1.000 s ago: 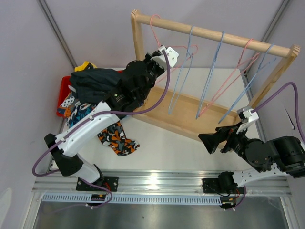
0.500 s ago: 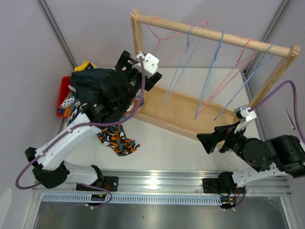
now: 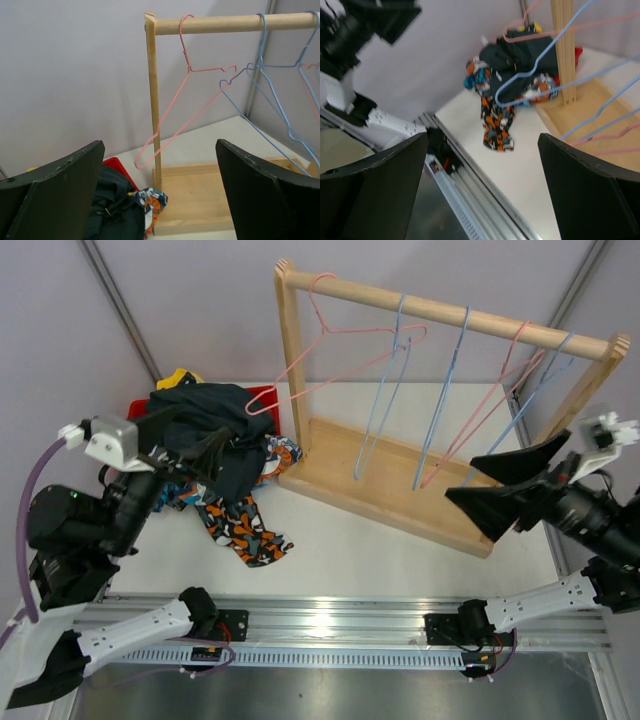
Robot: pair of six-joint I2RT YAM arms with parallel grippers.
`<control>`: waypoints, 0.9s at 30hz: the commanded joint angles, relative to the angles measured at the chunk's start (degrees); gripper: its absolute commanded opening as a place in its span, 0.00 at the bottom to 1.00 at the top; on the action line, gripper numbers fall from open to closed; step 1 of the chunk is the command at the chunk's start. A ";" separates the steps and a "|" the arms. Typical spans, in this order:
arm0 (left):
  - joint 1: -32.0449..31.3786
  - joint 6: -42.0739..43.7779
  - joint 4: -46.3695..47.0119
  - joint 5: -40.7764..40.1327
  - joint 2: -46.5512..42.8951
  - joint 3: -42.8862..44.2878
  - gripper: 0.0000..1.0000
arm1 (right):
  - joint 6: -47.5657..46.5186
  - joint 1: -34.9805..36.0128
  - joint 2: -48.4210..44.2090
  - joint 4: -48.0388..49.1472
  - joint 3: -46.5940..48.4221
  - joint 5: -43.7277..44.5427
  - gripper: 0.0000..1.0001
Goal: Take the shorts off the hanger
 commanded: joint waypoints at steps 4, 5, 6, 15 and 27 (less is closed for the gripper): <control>-0.40 -11.43 -1.90 -4.90 -9.41 -12.29 0.99 | -19.87 -3.28 -1.18 10.78 4.41 12.73 1.00; -0.40 -12.14 -2.25 -7.44 -10.39 -14.22 0.99 | -24.42 -3.81 -0.56 11.13 3.97 20.07 1.00; -0.40 -12.50 -2.86 -8.85 -11.36 -15.55 0.99 | -26.90 -3.81 0.23 12.09 3.10 24.15 1.00; -0.40 -13.38 -6.73 -30.21 -19.53 -24.25 0.99 | -19.20 -3.99 -7.14 9.82 -9.29 30.87 0.99; -0.31 -13.29 -9.19 -28.91 -23.76 -27.25 0.98 | -13.39 -4.25 -12.68 5.25 -13.52 31.40 0.99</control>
